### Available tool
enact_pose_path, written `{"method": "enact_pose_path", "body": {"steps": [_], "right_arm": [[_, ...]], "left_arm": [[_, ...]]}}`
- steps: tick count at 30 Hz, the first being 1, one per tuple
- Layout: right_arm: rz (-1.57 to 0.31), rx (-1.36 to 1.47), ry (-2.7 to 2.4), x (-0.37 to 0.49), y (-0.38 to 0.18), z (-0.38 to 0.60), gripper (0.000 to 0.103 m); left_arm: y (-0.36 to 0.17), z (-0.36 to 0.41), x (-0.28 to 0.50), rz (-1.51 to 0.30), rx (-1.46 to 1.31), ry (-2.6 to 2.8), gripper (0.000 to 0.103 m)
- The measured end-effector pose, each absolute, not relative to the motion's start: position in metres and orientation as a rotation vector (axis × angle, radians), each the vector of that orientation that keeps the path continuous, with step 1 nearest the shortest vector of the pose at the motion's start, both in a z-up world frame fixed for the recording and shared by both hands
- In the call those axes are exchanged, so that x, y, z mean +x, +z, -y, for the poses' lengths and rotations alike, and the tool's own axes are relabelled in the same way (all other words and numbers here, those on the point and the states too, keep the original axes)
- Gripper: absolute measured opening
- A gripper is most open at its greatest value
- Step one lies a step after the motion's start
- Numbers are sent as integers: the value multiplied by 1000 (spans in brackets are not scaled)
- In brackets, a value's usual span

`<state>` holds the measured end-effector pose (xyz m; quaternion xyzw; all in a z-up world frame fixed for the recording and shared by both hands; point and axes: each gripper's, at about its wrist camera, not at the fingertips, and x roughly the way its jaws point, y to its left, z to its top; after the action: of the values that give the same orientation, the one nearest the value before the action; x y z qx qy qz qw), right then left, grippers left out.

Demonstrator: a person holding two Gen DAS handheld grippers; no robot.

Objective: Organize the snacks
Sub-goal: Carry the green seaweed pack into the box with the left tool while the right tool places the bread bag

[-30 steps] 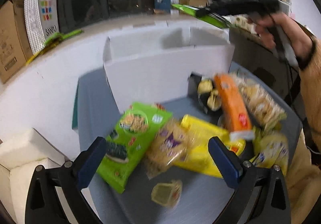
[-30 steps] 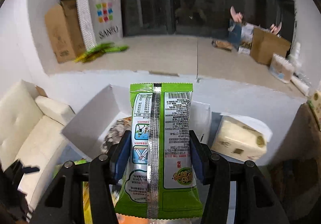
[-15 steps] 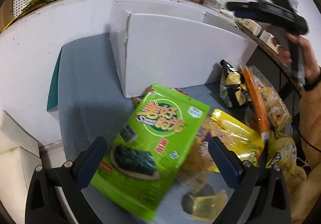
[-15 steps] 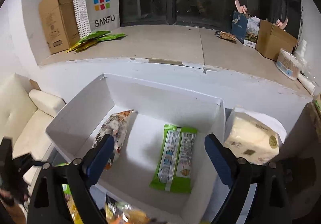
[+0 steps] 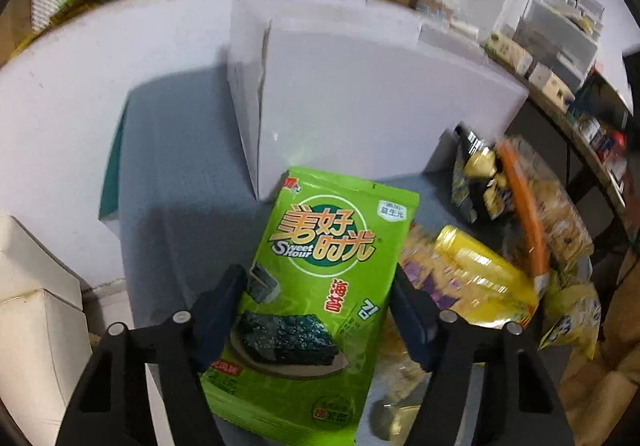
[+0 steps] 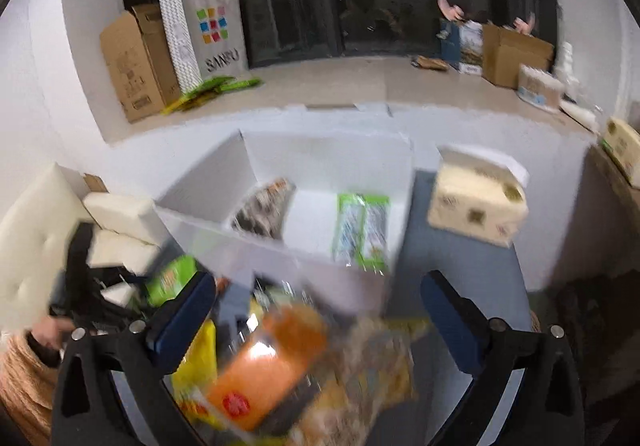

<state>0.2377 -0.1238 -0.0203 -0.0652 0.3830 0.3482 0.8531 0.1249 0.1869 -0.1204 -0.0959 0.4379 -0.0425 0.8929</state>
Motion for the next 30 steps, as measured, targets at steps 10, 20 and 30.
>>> {"method": "enact_pose_path", "body": {"steps": [10,20,30], "right_arm": [[-1016,-48,646,221,-90,171,103],[-1110,75,678,230,-122,174,100],[-1038,137,775,220,-102,194,33]], "left_arm": [[-36,-138,84,-635,-230,-140,67],[-11,-69,69,-548,-215,-194,67],[-18,-58,75,-570,-259,-193,67]]}}
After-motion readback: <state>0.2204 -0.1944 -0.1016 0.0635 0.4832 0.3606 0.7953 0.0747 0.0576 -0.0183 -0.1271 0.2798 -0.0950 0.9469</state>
